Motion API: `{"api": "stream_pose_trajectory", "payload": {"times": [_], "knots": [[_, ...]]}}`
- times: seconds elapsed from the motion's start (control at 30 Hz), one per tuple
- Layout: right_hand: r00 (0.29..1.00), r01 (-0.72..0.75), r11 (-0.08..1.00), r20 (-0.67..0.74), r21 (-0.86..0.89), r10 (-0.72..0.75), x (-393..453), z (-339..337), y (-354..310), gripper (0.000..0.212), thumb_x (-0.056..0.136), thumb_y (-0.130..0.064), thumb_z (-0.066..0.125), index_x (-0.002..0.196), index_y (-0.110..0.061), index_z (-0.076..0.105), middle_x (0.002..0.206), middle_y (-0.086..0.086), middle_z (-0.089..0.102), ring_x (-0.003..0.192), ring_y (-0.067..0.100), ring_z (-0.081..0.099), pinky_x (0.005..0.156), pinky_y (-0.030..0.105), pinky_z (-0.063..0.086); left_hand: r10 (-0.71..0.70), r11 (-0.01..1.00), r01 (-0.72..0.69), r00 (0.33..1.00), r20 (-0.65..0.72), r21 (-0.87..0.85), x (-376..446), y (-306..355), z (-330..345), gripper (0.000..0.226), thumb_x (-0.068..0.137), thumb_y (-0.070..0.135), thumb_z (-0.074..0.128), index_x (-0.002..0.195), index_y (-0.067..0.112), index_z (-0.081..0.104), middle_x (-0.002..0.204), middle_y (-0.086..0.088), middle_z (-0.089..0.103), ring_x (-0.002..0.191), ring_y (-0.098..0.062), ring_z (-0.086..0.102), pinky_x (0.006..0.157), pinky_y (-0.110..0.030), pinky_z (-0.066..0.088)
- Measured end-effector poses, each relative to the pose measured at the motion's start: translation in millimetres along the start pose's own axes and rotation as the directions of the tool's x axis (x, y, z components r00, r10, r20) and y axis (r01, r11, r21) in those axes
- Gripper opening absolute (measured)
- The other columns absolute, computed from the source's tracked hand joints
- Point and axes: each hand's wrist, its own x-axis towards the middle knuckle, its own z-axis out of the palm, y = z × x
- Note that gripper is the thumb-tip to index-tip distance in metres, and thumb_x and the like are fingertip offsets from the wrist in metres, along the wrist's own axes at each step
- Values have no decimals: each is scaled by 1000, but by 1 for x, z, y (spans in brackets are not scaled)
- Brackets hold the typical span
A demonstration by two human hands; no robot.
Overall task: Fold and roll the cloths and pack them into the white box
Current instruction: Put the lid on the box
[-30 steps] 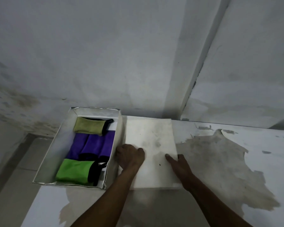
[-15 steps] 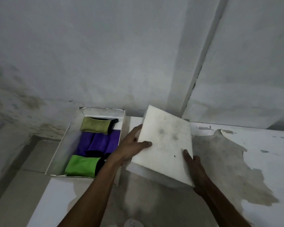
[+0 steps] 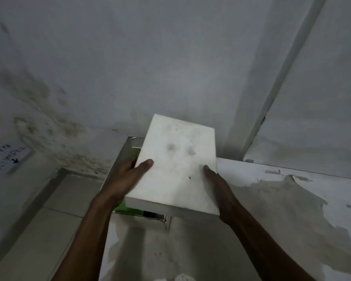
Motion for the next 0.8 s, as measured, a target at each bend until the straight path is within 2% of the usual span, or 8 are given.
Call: {"api": "stream_pose_trajectory", "payload": {"times": [0.2,0.27,0.4,0.53,0.67,0.73,0.8], "knots": [[998,-56,988,-43,-141,51,13,67,5,51,95,-46,49,132,-11,50,125,10,62,109,30,62,99,48,49,-175,981,181,981,-79,70,7,-23,-67,29,86,40,65,98,14,73,88,-2,77,79,-21,74,70,-31,55],[997,-62,983,-51,-175,54,17,84,9,54,94,-47,49,134,-11,47,128,11,60,111,30,61,99,48,49,-195,978,201,977,-90,61,8,-31,-82,29,86,41,65,94,14,73,85,-1,77,76,-20,74,68,-31,55],[996,-59,964,-79,-260,40,24,104,15,58,94,-51,46,138,-13,44,136,10,54,120,31,55,104,48,45,-190,978,200,973,-133,62,15,-44,-100,32,85,44,64,90,14,75,88,-4,77,82,-24,73,82,-39,56],[987,-94,916,-157,-390,34,32,111,19,63,93,-58,40,140,-16,42,144,12,45,131,36,40,110,51,34,-172,974,192,972,-157,123,28,-49,-104,32,86,50,61,77,23,75,76,8,76,71,-13,73,67,-28,52],[975,-134,870,-222,-474,30,34,113,20,63,94,-59,37,143,-21,37,150,12,27,138,34,23,112,46,26,-127,955,174,971,-203,239,40,-50,-107,40,88,54,56,64,27,72,61,21,70,64,-3,66,60,-23,46],[975,-136,865,-222,-483,30,34,115,24,64,94,-59,35,145,-21,34,151,12,22,140,33,18,113,47,24,-118,949,170,972,-202,266,45,-52,-109,40,88,54,54,63,29,71,61,19,70,66,-3,65,59,-22,44],[973,-144,865,-230,-480,35,34,117,30,65,94,-61,34,147,-23,31,152,12,22,141,34,17,116,49,24,-104,941,158,977,-187,301,49,-56,-111,38,89,54,52,67,29,71,71,18,69,72,-6,65,62,-23,44]]}}
